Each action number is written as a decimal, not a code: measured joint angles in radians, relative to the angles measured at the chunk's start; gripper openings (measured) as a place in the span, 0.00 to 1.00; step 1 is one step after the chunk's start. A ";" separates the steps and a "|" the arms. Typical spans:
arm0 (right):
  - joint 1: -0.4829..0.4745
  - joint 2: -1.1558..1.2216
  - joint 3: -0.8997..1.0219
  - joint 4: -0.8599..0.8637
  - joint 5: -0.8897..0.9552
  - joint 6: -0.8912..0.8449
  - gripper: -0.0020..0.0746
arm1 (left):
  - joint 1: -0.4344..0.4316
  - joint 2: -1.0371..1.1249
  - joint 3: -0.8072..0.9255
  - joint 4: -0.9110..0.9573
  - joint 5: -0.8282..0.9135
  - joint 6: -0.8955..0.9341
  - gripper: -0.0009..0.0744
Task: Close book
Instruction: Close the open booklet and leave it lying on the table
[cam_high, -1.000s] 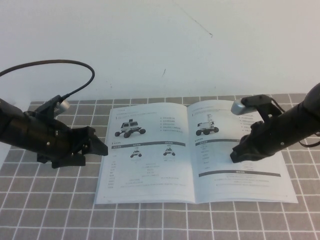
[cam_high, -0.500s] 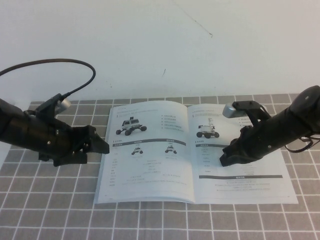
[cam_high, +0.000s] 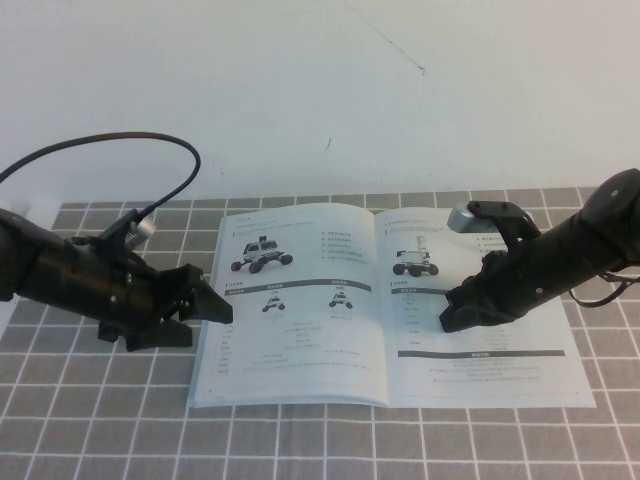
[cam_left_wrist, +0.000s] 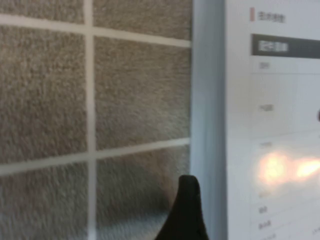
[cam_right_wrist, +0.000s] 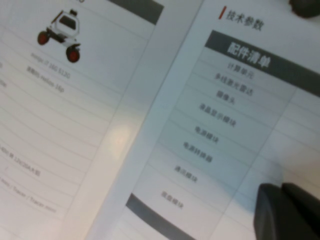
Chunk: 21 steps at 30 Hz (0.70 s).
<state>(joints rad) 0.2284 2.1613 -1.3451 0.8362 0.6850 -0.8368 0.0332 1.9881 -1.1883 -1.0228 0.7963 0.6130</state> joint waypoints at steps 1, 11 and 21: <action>0.000 0.000 0.000 0.000 0.000 0.000 0.02 | 0.000 0.011 -0.007 0.000 0.004 0.000 0.74; 0.000 0.000 0.000 0.000 0.000 0.000 0.02 | 0.001 0.067 -0.072 -0.013 0.034 0.001 0.74; 0.000 0.000 0.000 0.000 0.000 0.000 0.02 | 0.002 0.092 -0.105 -0.063 0.117 0.012 0.74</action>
<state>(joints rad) 0.2284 2.1613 -1.3451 0.8362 0.6850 -0.8368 0.0353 2.0797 -1.2931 -1.0862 0.9131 0.6248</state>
